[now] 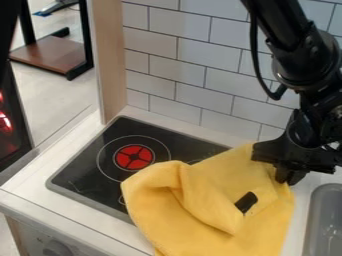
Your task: Fold the cloth from life to rithg
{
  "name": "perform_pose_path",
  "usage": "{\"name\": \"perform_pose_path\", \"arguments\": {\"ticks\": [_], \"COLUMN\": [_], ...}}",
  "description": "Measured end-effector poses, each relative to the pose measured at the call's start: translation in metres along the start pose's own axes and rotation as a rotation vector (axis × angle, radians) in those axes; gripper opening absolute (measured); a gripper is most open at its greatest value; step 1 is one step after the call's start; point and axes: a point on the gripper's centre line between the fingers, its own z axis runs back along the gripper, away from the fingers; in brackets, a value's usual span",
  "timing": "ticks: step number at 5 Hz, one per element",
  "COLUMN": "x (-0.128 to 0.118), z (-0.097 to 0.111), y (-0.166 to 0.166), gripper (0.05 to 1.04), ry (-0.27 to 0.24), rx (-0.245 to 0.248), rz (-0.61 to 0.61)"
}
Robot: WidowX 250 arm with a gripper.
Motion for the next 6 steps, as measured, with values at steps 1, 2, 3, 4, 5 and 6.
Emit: {"name": "perform_pose_path", "arguments": {"ticks": [1,2,3,4,5,6], "x": [-0.002,0.004,0.022,0.029,0.025,0.017], "z": [0.0,0.01,0.042,0.067,0.091,0.103], "y": [-0.001,-0.001,-0.008,0.001,0.011,0.032], "gripper": [0.05,0.05,0.05,0.05,0.05,0.05], "ry": [0.019,0.005,-0.029,-0.063,-0.091,-0.102], "rx": [-0.008,-0.006,-0.119,-0.153,-0.179,-0.188], "rz": [-0.047,-0.075,-0.08,-0.07,-0.068,-0.049]}}
